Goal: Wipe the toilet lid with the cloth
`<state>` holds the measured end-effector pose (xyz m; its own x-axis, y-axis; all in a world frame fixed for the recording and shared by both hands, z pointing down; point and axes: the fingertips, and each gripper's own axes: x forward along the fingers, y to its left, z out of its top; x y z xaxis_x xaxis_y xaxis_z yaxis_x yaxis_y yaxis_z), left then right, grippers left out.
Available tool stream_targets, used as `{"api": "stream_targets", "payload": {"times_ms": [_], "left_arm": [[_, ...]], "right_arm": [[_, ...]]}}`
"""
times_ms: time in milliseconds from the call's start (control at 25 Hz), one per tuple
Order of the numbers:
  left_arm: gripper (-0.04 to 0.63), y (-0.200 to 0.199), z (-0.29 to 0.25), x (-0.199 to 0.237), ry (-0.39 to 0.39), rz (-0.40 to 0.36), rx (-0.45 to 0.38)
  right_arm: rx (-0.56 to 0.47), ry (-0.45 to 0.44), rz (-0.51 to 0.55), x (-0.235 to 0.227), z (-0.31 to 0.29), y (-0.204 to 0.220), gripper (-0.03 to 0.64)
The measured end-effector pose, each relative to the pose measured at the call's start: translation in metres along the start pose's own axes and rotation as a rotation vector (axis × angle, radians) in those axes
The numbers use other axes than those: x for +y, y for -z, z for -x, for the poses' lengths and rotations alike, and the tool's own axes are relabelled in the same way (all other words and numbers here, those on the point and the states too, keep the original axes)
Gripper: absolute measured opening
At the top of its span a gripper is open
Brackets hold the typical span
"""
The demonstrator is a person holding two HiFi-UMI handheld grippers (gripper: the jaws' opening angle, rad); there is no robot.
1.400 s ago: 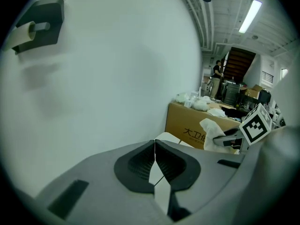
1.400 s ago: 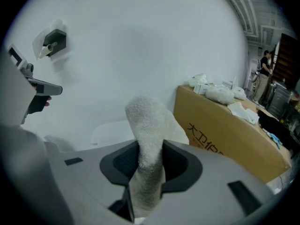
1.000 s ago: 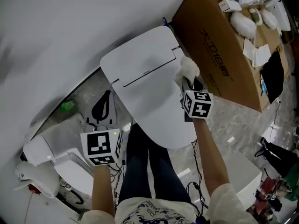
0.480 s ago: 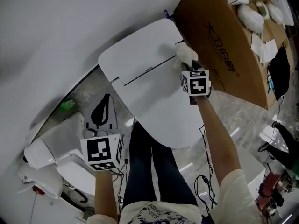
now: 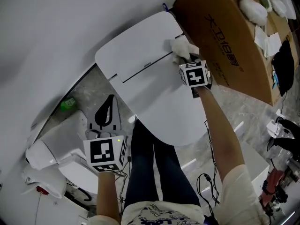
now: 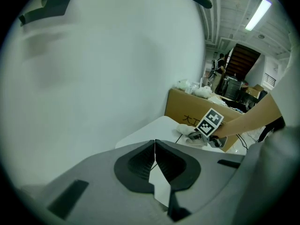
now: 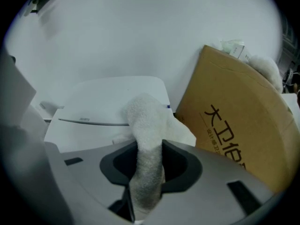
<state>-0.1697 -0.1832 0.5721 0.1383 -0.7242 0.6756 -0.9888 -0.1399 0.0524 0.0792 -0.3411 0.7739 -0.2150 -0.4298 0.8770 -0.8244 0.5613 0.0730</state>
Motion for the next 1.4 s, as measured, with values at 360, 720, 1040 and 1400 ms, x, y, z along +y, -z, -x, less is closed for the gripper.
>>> {"api": "stream_targets", "payload": {"times_ms": [360,720,1040,1400], "left_arm": [[0.009,-0.007,0.002,-0.017,0.017,-0.007,-0.014],[0.009,-0.009,0.014,-0.033,0.030,-0.015,-0.029],[0.009,-0.005,0.024,-0.061,0.076,-0.053,-0.035],[0.009,-0.005,0.034,-0.091,0.132,-0.083,-0.044]], "right_arm": [[0.020,0.004,0.037,0.000,0.012,0.020,0.112],[0.049,0.025,0.006,-0.004,0.040,0.080,0.112],[0.064,0.062,-0.071,-0.008,0.069,0.141,0.112],[0.101,0.109,-0.172,-0.010,0.105,0.216,0.113]]}}
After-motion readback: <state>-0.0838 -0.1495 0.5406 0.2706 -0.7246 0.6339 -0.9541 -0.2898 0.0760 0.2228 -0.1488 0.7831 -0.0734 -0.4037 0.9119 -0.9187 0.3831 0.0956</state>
